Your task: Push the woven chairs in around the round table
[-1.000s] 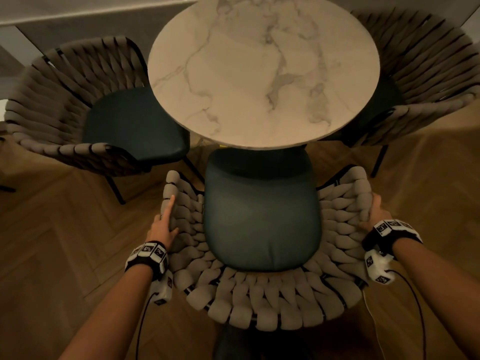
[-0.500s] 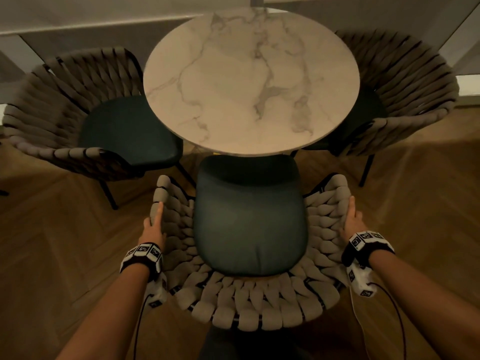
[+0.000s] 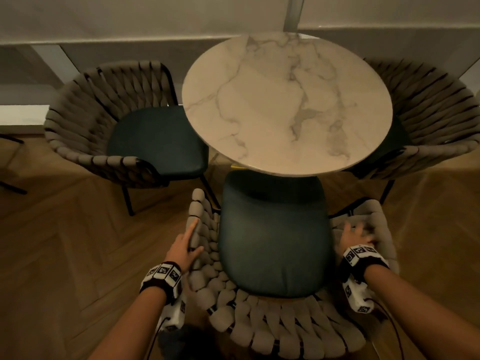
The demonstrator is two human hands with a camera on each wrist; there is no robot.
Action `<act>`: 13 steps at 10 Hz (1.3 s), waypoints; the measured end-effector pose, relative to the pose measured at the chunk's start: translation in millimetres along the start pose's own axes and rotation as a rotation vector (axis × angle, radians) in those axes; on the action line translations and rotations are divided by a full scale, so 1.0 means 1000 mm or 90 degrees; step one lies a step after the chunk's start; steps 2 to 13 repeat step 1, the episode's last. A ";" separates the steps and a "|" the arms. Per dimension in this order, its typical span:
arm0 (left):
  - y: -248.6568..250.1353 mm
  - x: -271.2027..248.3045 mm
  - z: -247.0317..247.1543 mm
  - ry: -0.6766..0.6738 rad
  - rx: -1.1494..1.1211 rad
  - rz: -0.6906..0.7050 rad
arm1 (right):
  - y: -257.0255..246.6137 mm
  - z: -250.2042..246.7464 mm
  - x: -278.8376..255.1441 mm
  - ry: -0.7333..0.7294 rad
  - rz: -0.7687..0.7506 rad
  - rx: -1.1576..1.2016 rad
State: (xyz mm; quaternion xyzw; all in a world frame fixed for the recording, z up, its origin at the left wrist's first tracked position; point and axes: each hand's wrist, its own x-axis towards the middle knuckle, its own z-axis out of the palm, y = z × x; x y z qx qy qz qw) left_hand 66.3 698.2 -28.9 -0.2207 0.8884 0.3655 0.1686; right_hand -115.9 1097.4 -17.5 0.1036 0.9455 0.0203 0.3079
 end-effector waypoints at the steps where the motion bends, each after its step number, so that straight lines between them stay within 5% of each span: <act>1: -0.038 -0.005 -0.027 -0.025 -0.064 0.019 | -0.087 0.003 -0.034 0.040 -0.184 0.027; 13: -0.038 -0.005 -0.027 -0.025 -0.064 0.019 | -0.087 0.003 -0.034 0.040 -0.184 0.027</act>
